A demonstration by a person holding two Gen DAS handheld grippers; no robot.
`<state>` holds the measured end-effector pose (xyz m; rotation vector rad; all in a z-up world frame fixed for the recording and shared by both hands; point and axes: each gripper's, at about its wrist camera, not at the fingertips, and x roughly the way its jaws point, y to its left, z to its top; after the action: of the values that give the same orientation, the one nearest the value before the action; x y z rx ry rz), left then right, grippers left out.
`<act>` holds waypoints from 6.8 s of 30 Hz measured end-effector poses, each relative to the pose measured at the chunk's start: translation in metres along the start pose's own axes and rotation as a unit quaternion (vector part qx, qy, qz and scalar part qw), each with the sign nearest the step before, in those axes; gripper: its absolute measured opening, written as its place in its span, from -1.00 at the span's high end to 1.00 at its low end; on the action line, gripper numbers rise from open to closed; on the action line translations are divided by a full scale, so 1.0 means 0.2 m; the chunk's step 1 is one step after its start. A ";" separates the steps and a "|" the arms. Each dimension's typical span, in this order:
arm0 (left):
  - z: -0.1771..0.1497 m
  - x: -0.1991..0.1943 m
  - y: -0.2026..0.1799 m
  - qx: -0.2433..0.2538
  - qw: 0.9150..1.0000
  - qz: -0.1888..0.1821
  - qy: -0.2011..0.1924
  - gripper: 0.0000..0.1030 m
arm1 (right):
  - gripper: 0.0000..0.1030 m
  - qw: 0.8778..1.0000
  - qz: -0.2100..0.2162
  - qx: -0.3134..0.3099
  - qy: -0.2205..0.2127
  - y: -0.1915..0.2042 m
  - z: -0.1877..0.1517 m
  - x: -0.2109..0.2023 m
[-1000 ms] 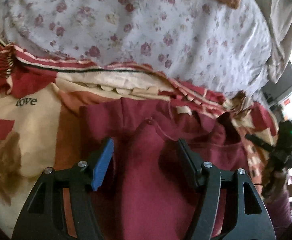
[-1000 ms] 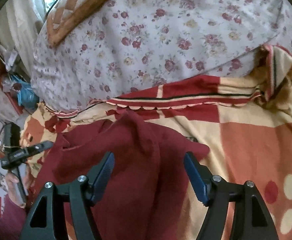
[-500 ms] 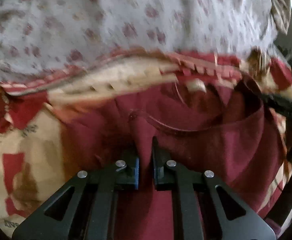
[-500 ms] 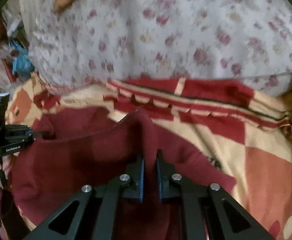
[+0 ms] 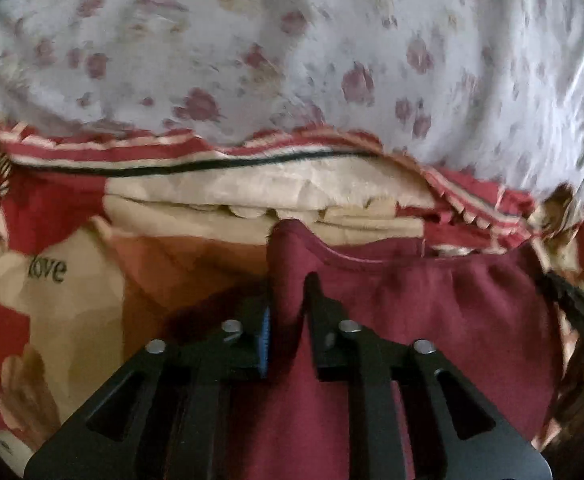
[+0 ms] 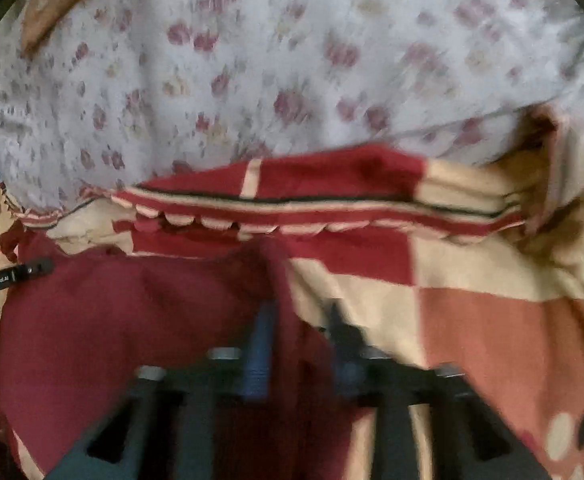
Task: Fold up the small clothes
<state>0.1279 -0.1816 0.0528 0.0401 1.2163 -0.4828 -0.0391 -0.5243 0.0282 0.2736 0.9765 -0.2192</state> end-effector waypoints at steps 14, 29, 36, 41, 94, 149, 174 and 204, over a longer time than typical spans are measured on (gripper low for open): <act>-0.62 -0.31 0.06 0.004 0.998 0.058 0.010 -0.06 | 0.07 0.995 0.023 -0.089 0.044 0.14 -0.49 -0.27; -0.86 -0.40 0.12 -0.073 0.996 0.017 -0.040 -0.18 | 0.03 0.990 0.011 -0.086 0.111 0.25 -0.62 -0.35; -0.83 -0.38 0.14 -0.064 0.997 0.011 -0.042 -0.23 | -0.26 0.989 0.045 -0.135 0.040 0.64 -0.37 -0.50; -0.83 -0.37 0.16 -0.060 0.997 0.011 -0.044 -0.37 | -0.26 0.980 0.027 -0.190 0.044 1.00 -0.22 -0.33; -0.75 -0.34 0.23 -0.112 0.992 -0.031 -0.040 -0.52 | -0.15 0.974 0.083 -0.203 0.063 1.70 -0.15 0.39; -0.70 -0.42 0.06 -0.045 0.988 -0.126 -0.080 0.12 | 0.37 0.973 0.173 -0.141 0.056 1.36 -0.01 0.12; -0.69 -0.40 0.04 -0.026 0.990 -0.114 -0.076 0.12 | 0.37 0.973 0.176 -0.135 0.065 1.35 -0.02 0.15; -0.70 -0.39 0.04 -0.026 0.991 -0.111 -0.075 0.12 | 0.37 0.973 0.175 -0.135 0.069 1.35 -0.04 0.16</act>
<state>-0.0133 -0.1085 0.0706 -0.1750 1.0888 -0.6374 0.0549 -0.2688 0.0321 0.2086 1.0654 0.2574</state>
